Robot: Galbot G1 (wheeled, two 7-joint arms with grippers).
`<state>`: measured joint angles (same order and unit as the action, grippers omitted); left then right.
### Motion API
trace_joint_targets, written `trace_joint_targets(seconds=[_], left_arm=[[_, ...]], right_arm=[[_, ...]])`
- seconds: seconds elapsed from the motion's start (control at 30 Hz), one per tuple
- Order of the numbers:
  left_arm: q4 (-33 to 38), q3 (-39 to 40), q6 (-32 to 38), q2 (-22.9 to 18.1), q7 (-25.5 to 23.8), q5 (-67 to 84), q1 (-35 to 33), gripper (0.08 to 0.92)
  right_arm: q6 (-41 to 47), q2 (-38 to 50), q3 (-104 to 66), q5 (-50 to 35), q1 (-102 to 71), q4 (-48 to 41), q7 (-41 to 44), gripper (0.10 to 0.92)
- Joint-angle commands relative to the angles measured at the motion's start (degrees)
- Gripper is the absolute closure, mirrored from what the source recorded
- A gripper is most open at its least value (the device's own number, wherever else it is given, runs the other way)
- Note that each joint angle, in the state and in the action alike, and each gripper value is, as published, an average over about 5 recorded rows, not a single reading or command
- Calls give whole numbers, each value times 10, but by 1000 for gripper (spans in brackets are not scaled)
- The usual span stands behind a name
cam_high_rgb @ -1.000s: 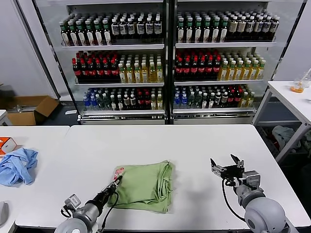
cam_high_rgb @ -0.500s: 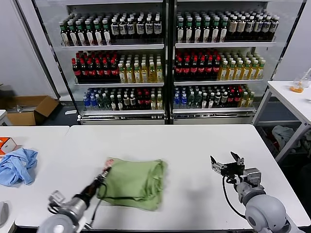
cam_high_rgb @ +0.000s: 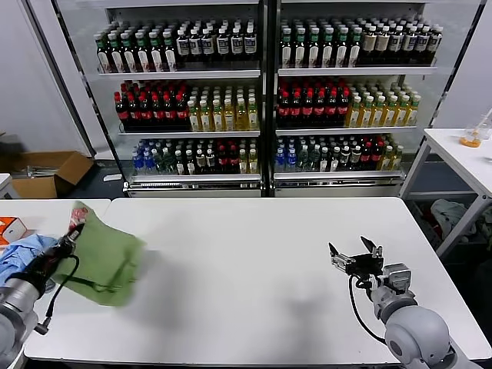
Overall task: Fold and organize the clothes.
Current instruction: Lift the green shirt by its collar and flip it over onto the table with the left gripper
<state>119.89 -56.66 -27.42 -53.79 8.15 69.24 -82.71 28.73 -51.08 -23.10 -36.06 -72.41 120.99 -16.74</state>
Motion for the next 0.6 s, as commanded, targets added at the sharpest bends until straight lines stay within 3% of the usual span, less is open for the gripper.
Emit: trace_joint_targets(seconds=[0.03,0.23,0.47,0.6], left_arm=[[31,227,12,-12,-5,-434,0,898],[-45,385,20,-88,0,-571,55,898],[-24,452,-10,-123,34,-484,143,898],[-50,490,-18,-149,49,-437,171,898]], right_arm=[[-1,0,-2,5,-8,4,0,203],[-1,1,-5,9,-13,7,0,203],[-1,-2,-3,15,-14,9,-1,203],[-1,-6,-2,18,-14,6,0,203]])
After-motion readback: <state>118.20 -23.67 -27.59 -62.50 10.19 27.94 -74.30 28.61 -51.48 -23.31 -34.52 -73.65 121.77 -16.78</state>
